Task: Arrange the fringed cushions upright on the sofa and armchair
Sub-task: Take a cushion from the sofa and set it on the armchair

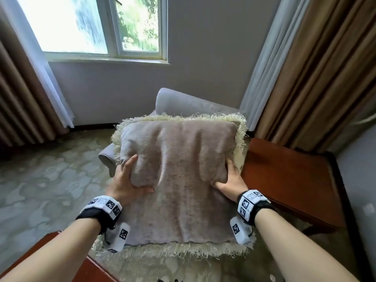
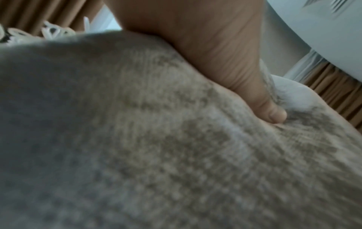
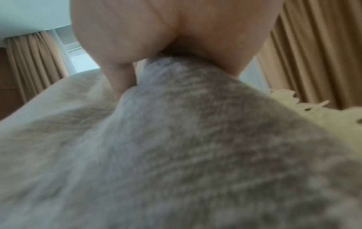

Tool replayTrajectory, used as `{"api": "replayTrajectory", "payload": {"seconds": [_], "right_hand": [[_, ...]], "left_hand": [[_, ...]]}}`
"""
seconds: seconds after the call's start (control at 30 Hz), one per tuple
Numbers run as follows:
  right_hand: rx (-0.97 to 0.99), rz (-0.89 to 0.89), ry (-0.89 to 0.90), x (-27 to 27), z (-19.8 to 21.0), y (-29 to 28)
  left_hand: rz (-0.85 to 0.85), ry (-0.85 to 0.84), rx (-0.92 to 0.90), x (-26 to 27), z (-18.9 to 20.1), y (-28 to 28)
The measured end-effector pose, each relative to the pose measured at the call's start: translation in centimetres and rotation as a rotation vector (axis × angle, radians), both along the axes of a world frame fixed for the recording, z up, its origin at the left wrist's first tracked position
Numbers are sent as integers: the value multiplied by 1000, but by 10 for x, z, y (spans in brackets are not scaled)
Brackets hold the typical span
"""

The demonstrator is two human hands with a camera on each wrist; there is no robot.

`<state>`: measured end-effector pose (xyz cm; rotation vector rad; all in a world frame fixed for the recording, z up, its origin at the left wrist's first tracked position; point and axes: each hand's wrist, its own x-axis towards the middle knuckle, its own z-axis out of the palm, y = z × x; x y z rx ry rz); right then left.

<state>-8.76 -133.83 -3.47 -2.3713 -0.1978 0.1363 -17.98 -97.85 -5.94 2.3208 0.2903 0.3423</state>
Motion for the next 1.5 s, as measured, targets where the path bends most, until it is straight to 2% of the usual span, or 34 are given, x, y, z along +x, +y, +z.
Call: {"api": "replayTrajectory", "payload": {"seconds": [0.1,0.3,0.47,0.77,0.97,1.07,1.23,1.37,1.5], "right_hand": [[-22,30,55,36,-3,42],[-40,84,146,112,-25,106],[-19,162,168,196,-48,149],[124,232,114,350,-59,205],[159,221,130,419,-68,235],[170,132,133,455,-81,239],[113,-96,142,505,-98,225],[56,-307,184,525,-109,209],[19,-472,196,540,-117,199]], "left_hand": [[67,51,20,22,-3,34],[116,1,-20,74,-20,84],[166,25,10,134,-37,117],[294,46,1,254,-28,150],[300,76,12,325,-24,177],[225,101,17,384,-27,192],[-16,146,1,506,-58,210],[-278,187,33,605,-73,207],[-461,233,-28,682,-91,194]]}}
